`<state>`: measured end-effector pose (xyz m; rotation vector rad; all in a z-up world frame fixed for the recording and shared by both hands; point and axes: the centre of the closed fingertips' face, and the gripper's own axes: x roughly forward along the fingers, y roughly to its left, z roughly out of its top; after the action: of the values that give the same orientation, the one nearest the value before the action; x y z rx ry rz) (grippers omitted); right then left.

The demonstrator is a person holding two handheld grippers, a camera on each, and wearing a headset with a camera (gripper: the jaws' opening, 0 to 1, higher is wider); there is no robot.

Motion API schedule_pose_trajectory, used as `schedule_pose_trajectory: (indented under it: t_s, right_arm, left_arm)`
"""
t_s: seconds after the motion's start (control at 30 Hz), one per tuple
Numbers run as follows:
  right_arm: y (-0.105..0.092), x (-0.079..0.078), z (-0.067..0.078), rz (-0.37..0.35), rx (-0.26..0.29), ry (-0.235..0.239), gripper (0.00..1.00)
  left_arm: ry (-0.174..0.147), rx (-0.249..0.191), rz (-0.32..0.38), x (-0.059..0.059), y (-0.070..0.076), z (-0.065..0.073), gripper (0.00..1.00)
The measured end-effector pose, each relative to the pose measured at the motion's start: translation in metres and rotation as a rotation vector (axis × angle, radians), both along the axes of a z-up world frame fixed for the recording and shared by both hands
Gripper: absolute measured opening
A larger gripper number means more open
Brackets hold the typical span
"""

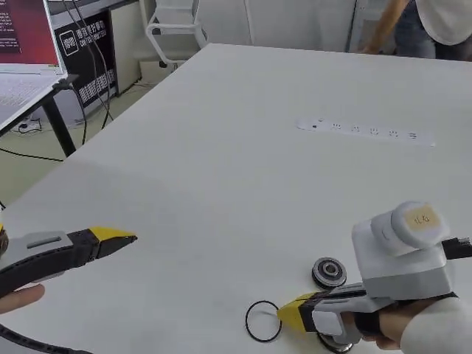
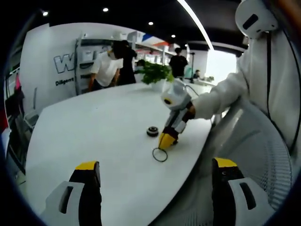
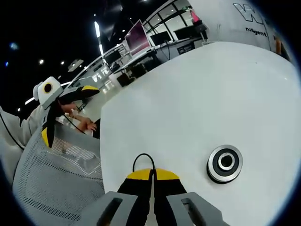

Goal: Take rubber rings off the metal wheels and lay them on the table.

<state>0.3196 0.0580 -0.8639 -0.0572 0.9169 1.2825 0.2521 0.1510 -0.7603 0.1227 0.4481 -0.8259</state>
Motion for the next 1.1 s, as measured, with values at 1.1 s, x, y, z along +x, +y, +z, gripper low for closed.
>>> schedule_pose_trajectory:
  t_s: [1.1]
  right_arm:
    - [-0.054, 0.014, 0.073, -0.041, 0.121, -0.28, 0.18]
  left_arm:
    - [-0.033, 0.047, -0.079, 0.01, -0.021, 0.019, 0.94]
